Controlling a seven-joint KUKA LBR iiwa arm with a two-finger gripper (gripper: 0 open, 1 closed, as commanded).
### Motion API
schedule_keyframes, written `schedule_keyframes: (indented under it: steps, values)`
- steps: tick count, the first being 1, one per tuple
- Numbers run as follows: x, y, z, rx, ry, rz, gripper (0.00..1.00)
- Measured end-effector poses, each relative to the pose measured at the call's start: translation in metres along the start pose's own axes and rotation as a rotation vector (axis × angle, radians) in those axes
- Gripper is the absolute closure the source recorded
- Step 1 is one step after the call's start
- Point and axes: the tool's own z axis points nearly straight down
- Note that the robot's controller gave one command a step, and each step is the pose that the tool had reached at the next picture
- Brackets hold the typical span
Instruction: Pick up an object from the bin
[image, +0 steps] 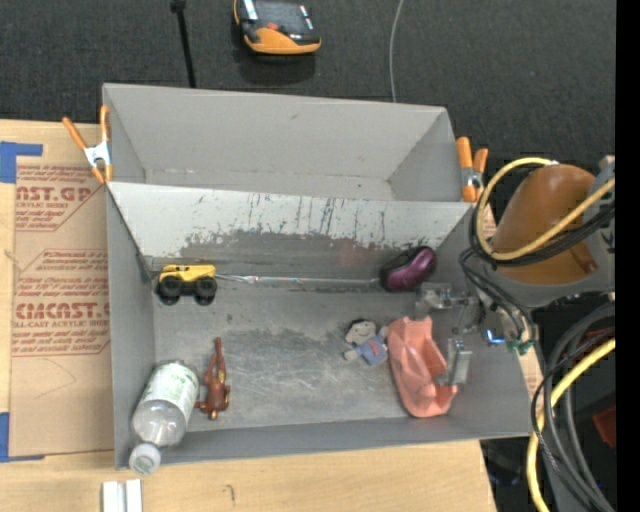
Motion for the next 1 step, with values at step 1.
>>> schedule_keyframes:
  steps: [1]
  values:
    - [-0.0019,0.0005,-0.0046,0.001,-0.007,-0.002,0.0]
